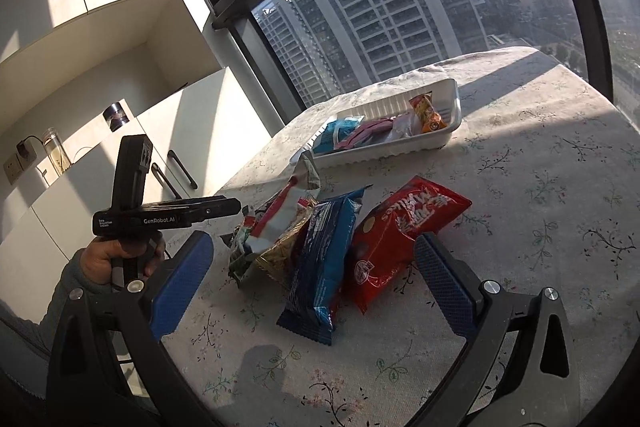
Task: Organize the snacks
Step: 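Move both grippers back toward the remaining snack packets, then grasp the black-and-gold packet with the left gripper while the right gripper approaches the blue packet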
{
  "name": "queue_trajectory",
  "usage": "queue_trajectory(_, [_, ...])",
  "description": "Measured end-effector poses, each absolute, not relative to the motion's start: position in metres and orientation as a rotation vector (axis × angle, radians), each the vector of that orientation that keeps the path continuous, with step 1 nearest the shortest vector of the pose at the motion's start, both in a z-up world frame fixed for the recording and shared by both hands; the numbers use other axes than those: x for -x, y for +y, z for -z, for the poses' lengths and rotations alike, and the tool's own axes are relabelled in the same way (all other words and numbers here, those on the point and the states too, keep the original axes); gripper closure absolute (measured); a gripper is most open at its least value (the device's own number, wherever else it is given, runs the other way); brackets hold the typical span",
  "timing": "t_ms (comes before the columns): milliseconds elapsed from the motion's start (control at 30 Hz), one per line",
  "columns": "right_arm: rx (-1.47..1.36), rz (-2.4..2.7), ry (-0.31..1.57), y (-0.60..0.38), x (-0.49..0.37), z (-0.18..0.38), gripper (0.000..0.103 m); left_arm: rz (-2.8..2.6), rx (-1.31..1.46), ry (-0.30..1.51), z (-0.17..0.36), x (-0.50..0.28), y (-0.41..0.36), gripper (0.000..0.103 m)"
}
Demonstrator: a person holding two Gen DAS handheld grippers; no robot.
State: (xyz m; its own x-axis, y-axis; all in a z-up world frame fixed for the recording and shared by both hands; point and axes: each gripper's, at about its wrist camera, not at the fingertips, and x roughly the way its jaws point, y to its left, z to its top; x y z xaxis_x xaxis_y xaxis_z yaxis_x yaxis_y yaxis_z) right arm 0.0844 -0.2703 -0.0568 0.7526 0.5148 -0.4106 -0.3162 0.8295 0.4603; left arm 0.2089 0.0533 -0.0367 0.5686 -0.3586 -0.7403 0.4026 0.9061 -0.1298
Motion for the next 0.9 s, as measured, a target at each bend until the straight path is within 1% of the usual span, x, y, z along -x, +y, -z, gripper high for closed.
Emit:
queue_trajectory(133, [-0.387,-0.467,0.555,-0.271,-0.086,0.057,0.001,0.442,-0.101,0.91,0.045,-0.23,0.05,0.026])
queue_trajectory(267, [-0.392,-0.471,0.561,-0.271,-0.087,0.057,0.001,0.443,-0.133,0.956,0.053,-0.243,0.045,0.035])
queue_trajectory(467, [-0.388,-0.474,0.576,-0.268,-0.091,0.057,0.001,0.469,-0.22,0.988,0.06,-0.244,0.025,0.035])
queue_trajectory(533, [-0.382,-0.476,0.578,-0.266,-0.091,0.057,0.001,0.47,-0.235,1.005,0.063,-0.247,0.022,0.041])
queue_trajectory(567, [-0.38,-0.476,0.579,-0.265,-0.091,0.057,0.001,0.467,-0.243,1.016,0.066,-0.249,0.021,0.046])
queue_trajectory(667, [-0.379,-0.474,0.582,-0.264,-0.092,0.057,0.001,0.466,-0.268,1.037,0.072,-0.251,0.017,0.052])
queue_trajectory(733, [-0.378,-0.473,0.583,-0.265,-0.091,0.057,0.001,0.461,-0.28,1.042,0.074,-0.251,0.014,0.062])
queue_trajectory(767, [-0.378,-0.474,0.584,-0.264,-0.091,0.058,0.001,0.46,-0.291,1.044,0.076,-0.251,0.012,0.07])
queue_trajectory(900, [-0.369,-0.467,0.591,-0.262,-0.092,0.058,0.001,0.461,-0.315,1.033,0.076,-0.248,0.007,0.074])
